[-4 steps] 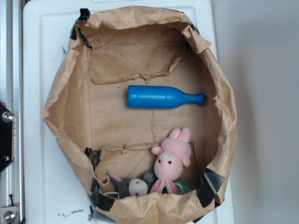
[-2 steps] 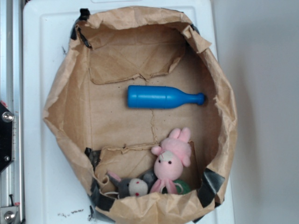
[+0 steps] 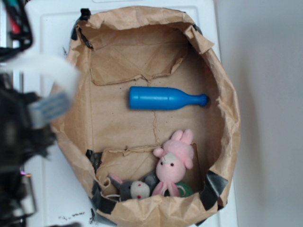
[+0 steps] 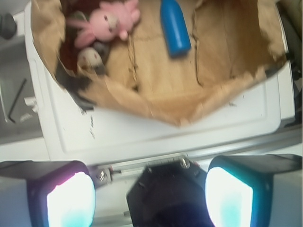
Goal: Grab the blue bottle.
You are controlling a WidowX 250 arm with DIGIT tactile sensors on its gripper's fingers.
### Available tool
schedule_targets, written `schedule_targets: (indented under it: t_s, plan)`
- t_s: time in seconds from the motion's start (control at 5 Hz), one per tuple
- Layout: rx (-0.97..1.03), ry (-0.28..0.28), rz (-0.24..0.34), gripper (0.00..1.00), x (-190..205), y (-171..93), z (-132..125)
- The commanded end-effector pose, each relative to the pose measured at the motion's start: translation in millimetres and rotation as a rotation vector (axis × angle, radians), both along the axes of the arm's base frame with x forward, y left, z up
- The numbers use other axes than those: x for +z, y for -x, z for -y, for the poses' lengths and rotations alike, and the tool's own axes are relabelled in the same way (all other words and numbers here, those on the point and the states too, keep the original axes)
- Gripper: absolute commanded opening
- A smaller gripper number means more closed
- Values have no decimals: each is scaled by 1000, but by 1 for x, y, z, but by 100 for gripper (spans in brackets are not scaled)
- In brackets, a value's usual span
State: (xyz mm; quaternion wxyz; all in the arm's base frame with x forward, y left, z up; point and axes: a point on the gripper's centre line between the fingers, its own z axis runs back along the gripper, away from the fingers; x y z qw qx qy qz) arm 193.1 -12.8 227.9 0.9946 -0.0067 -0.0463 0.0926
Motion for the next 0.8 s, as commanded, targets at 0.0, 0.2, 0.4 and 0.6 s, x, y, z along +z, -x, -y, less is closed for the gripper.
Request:
schedule_targets:
  t_s: [0.0,0.2,0.4,0.6]
  plan:
    - [-218,34,94,100,-8,-40,-36]
    - [-205,12,76,100,-18,-60,-52]
    - [-205,12,76,100,-18,-60,-52]
    - [-205,12,76,100,-18,-60,-52]
